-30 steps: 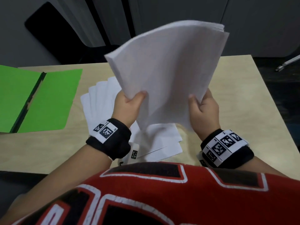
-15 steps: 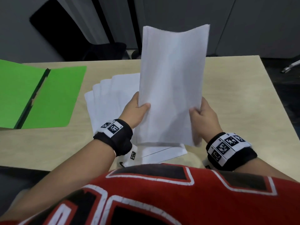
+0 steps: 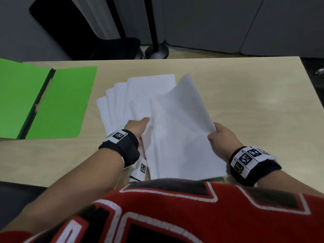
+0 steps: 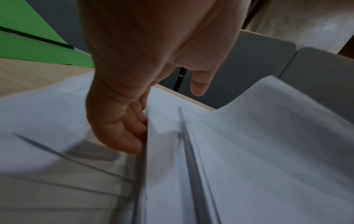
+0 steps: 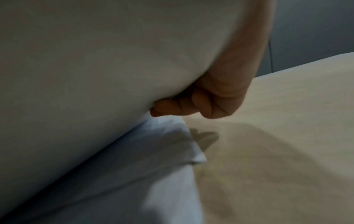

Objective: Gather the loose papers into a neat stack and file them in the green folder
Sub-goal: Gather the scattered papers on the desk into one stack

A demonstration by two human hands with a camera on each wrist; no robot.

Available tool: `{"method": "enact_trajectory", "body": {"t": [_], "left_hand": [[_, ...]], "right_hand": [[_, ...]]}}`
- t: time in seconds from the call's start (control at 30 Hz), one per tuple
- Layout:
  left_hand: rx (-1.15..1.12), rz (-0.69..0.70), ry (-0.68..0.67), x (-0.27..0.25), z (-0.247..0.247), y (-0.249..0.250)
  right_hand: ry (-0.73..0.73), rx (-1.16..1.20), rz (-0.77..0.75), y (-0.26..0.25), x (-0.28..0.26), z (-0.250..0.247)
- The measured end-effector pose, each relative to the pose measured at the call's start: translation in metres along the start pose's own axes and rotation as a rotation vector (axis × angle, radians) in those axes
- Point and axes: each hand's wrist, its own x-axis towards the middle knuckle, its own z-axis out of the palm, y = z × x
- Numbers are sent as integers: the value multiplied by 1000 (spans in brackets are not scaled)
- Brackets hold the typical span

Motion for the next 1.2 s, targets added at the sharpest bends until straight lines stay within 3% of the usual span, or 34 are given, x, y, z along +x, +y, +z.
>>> {"method": "enact_trajectory", "body": {"t": [0.1, 0.27, 0.43, 0.6, 0.73, 0.83, 0.93, 1.03, 1.1, 1.2], "left_hand": [[-22, 1, -88, 17, 4, -3], [110, 223, -234, 21, 8, 3], [-102, 275, -340, 15, 0, 11], [-432, 320, -432, 21, -19, 19], [-470, 324, -446, 25, -30, 27], [-340, 332, -357, 33, -35, 30], [-28, 318, -132, 55, -43, 23], [209, 114, 215, 81, -61, 8], [217, -25, 303, 89, -72, 0], [219, -78, 337, 96, -80, -5]], "right_hand": [[-48, -58, 36, -1, -1, 9], [-56, -52, 89, 6, 9, 27], [51, -59, 43, 24, 27, 31], [134, 129, -9, -9, 7, 30], [-16, 332, -53, -16, 5, 34], [-44, 406, -67, -21, 3, 43], [35, 417, -109, -25, 2, 50], [103, 461, -124, -29, 2, 53], [108, 541, -114, -27, 4, 54], [106, 589, -100, -25, 7, 56]]}}
